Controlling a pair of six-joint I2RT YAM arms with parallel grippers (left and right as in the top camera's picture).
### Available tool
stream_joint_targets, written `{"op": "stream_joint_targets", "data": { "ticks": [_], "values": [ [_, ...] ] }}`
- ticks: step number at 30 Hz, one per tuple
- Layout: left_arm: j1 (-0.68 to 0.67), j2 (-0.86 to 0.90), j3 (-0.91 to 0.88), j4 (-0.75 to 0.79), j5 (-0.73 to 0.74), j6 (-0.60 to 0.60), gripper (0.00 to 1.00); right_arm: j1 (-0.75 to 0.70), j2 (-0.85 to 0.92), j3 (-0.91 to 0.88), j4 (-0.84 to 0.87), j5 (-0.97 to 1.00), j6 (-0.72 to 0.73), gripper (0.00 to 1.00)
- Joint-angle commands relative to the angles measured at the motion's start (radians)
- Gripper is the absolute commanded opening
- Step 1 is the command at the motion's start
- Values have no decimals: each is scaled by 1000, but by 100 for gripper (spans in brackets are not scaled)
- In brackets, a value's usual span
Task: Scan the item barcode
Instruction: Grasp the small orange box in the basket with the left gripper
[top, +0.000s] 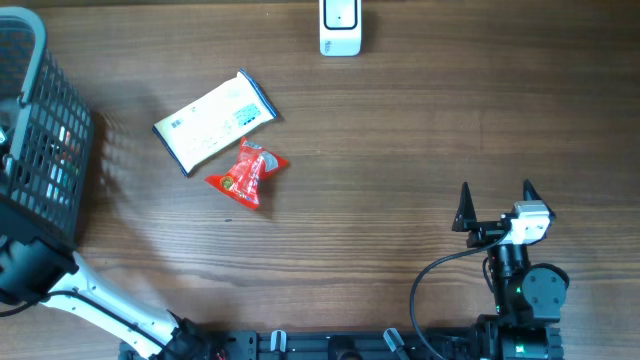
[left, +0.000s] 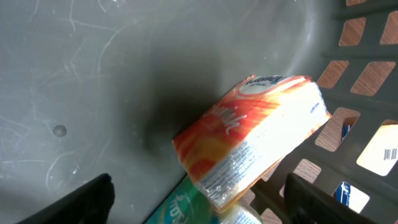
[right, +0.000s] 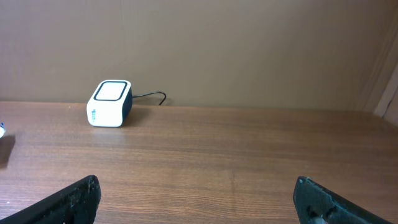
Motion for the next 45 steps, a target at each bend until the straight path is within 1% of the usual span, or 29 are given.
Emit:
{"op": "stream_joint_targets", "data": {
  "ticks": [1,4,10,13,14,15,17,18,20,22,23,24,26,27,29,31,33,38,43,44,45],
  "values": [
    [1,19,-12,21,20,21,75,-4,-8,-1,2,13,8,100],
    [1,19,-12,37,20,21,70,-4,-8,-1,2,13,8,100],
    [0,38,-12,48,20,21,73,-4,-8,-1,2,13,8,100],
    [-2,66,-12,50,29,20,72,-4,-8,-1,2,13,8,100],
    [-1,71,-12,54,44,21,70,-4,-8,-1,2,13,8,100],
    [-1,74,-12,62,57,20,65,-4,-8,-1,2,13,8,100],
    [-1,74,-12,87,99,7,63,-4,-8,-1,2,13,8,100],
    [-1,74,-12,103,107,-19,61,-4,-8,-1,2,13,8,100],
    [-1,74,-12,115,106,-36,51,-4,-8,-1,2,13,8,100],
    [-1,74,-12,121,106,-36,36,-4,-8,-1,2,13,8,100],
    [-1,74,-12,124,106,-36,26,-4,-8,-1,2,13,7,100],
    [0,74,-12,124,106,-36,21,-4,-8,-1,2,13,8,100],
    [3,73,-11,124,106,-40,7,-4,-8,-1,2,13,8,100],
    [5,73,-5,124,105,-58,4,-4,-8,-1,2,13,8,100],
    [13,73,15,123,105,-120,4,-4,-8,-1,2,13,8,100],
    [27,70,58,108,106,-216,4,-4,-8,-1,2,13,8,100],
    [41,54,95,84,106,-264,4,-4,-8,-1,2,13,8,100],
    [81,-56,167,40,109,-303,4,-4,-8,-1,2,13,8,100],
    [106,-261,177,47,109,-303,4,-4,-8,-1,2,13,8,100],
    [105,-298,177,47,110,-312,4,-4,-8,-1,2,13,8,100],
    [104,-336,177,48,117,-356,4,-4,-8,-1,2,13,8,100]
  ]
}}
